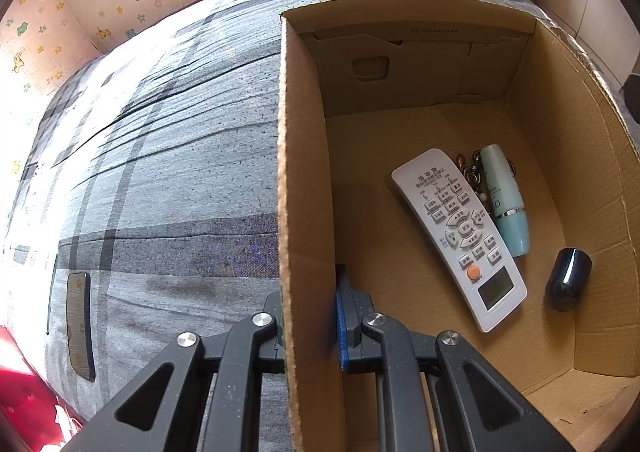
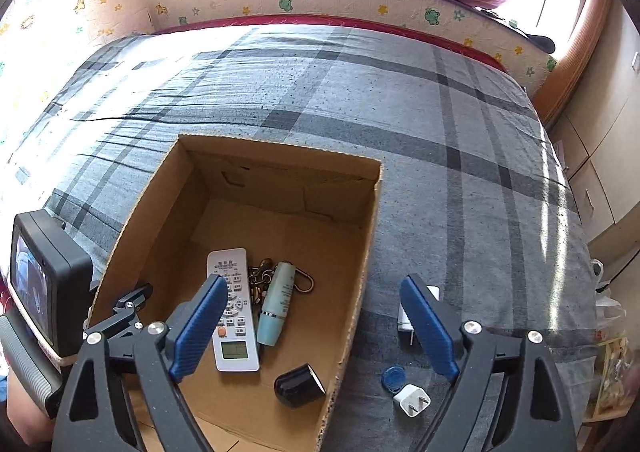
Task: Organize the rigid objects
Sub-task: 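Withdraw the right tool from the box toward the white charger plugs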
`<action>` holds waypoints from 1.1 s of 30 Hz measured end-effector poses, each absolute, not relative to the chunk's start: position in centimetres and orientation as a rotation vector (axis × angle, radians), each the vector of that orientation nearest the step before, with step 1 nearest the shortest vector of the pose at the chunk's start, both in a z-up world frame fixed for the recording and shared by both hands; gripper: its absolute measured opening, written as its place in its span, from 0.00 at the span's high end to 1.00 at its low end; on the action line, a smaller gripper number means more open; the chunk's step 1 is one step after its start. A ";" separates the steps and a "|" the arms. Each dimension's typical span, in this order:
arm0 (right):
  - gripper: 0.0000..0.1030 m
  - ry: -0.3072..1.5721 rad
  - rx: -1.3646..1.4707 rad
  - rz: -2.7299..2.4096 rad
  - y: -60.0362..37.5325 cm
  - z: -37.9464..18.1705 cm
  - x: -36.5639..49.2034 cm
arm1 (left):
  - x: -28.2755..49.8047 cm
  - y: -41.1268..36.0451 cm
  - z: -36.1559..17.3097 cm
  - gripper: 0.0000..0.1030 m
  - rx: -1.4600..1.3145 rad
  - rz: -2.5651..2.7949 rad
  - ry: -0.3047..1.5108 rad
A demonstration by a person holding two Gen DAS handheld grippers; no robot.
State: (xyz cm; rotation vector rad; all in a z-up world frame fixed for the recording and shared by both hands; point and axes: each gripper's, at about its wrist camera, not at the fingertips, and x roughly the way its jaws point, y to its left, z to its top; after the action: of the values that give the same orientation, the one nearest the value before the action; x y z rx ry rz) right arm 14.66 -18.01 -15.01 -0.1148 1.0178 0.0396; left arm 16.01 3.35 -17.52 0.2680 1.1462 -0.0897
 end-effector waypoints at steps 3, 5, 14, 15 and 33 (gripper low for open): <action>0.04 1.002 -0.116 0.023 -19.0 -14.4 14.2 | 16.0 3.3 -17.5 0.86 0.270 -0.089 1.147; 0.03 0.989 -0.118 0.013 -19.6 -14.1 13.8 | 16.0 3.4 -17.5 0.86 0.269 -0.090 1.147; 0.00 0.968 -0.105 -0.023 -22.5 -13.1 12.2 | 16.0 3.4 -17.4 0.86 0.267 -0.091 1.148; 0.00 0.966 -0.102 -0.026 -22.8 -13.0 12.0 | 16.0 3.4 -17.4 0.86 0.267 -0.091 1.148; 0.00 1.040 -0.045 -0.095 -29.2 -17.3 9.3 | 16.0 3.6 -17.3 0.86 0.264 -0.089 1.147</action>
State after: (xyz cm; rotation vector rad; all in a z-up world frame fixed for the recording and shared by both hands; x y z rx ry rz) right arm 9.28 -29.17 -17.32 -0.0445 1.0404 -0.0953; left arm 16.00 3.56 -17.33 0.2643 1.1472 -0.0890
